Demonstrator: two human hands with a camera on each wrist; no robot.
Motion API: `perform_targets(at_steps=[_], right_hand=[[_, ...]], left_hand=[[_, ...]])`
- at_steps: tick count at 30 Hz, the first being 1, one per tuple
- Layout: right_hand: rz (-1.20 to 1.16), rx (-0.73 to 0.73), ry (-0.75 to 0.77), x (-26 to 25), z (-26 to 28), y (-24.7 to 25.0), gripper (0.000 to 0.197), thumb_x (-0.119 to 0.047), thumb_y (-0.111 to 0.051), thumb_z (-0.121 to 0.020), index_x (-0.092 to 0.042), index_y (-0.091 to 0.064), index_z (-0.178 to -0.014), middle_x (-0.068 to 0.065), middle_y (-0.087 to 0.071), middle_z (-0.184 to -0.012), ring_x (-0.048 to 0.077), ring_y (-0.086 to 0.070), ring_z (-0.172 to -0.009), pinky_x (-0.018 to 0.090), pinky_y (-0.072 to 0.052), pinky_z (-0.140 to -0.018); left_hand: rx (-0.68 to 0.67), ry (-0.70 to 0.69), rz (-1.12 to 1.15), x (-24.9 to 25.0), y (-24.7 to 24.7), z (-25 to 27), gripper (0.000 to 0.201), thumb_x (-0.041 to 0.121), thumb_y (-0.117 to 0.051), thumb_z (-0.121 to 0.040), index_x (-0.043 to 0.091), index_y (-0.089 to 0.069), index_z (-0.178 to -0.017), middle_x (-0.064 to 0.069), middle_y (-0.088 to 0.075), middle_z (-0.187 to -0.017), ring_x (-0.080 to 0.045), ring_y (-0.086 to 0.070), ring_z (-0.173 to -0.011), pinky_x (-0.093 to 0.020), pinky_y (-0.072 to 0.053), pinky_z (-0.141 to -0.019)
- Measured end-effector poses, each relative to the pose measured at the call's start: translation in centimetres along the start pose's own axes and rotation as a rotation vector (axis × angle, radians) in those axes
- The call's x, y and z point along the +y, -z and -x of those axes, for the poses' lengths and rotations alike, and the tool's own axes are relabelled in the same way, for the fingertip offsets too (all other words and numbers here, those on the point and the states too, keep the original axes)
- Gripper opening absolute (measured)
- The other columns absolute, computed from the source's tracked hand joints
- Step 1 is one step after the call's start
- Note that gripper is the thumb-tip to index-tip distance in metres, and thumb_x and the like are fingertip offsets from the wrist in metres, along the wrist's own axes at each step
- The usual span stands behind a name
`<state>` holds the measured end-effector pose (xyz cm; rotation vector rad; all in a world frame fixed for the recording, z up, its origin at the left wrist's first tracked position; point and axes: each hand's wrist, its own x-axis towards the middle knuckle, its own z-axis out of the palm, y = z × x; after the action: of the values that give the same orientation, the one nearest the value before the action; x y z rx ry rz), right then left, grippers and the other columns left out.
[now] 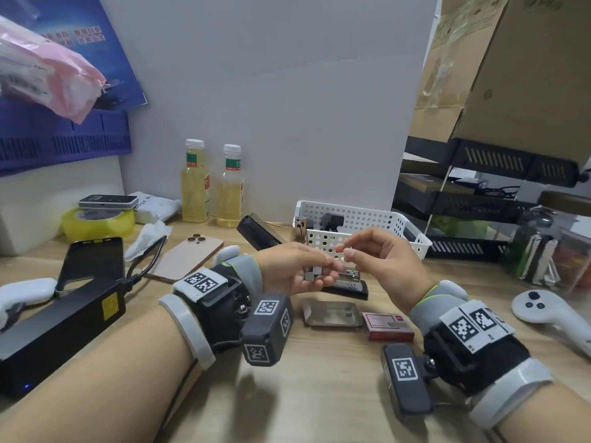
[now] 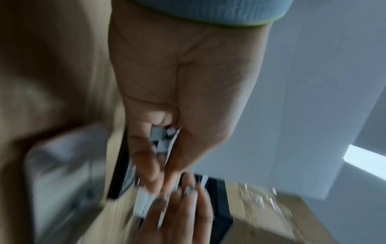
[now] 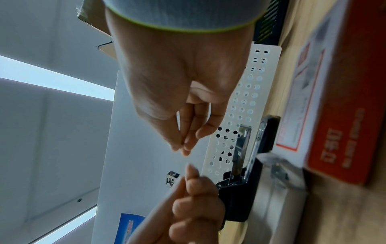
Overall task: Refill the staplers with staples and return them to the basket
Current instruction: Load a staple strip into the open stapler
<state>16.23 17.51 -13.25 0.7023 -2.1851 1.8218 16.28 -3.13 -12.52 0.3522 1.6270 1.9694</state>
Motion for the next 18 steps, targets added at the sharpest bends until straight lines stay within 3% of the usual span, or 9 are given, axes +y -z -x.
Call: perform_targets(at_steps=[4,8,13,15,18], right_hand=[[0.081,0.064,-0.053,0.8,-0.3,0.5,0.009,-0.007,-0.075,-0.085,-0.008,-0.074,-0.094,0.003,-0.078,-0.084,0.004,-0.068,-0.071,0.014,-0.049,-0.066],[0.244,0.06,-0.085,1.3,-0.7,0.7,0.013,-0.013,-0.077,-0.084,-0.016,-0.076,-0.096,0.002,-0.078,-0.087,0.006,-0.071,-0.079,0.018,-0.056,-0.073],[0.427,0.019,-0.105,1.8,-2.0,-0.2,0.011,-0.012,-0.081,-0.078,-0.016,-0.074,-0.086,0.0,-0.077,-0.084,0.013,-0.074,-0.083,0.028,-0.059,-0.081],[0.505,-0.031,-0.116,2.0,-2.5,-0.7,0.01,-0.016,-0.082,-0.078,-0.017,-0.076,-0.085,-0.004,-0.076,-0.08,0.009,-0.072,-0.078,0.025,-0.058,-0.078],[0.646,-0.103,-0.114,2.2,-3.0,-1.4,0.009,-0.025,-0.081,-0.078,-0.021,-0.078,-0.085,-0.013,-0.071,-0.072,-0.002,-0.06,-0.065,0.012,-0.043,-0.063]], left_hand=[[-0.044,0.084,0.083,-0.4,2.8,1.1,0.028,-0.011,-0.041,-0.096,-0.007,-0.066,-0.11,-0.018,-0.07,-0.098,-0.021,-0.071,-0.084,-0.023,-0.06,-0.074],[-0.059,0.091,0.178,-1.4,3.9,1.6,0.042,-0.024,-0.026,-0.09,-0.012,-0.063,-0.108,-0.033,-0.065,-0.115,-0.037,-0.068,-0.106,-0.033,-0.055,-0.092],[-0.078,0.061,0.204,-1.9,3.9,1.7,0.043,-0.024,-0.023,-0.093,-0.016,-0.06,-0.111,-0.036,-0.062,-0.121,-0.04,-0.066,-0.111,-0.034,-0.056,-0.093],[-0.077,0.047,0.208,-1.9,3.9,1.7,0.04,-0.023,-0.026,-0.094,-0.017,-0.061,-0.111,-0.036,-0.062,-0.12,-0.04,-0.067,-0.11,-0.032,-0.057,-0.092],[-0.078,0.038,0.218,-1.9,4.0,1.7,0.036,-0.02,-0.031,-0.096,-0.016,-0.065,-0.107,-0.036,-0.062,-0.119,-0.041,-0.067,-0.109,-0.033,-0.055,-0.094]])
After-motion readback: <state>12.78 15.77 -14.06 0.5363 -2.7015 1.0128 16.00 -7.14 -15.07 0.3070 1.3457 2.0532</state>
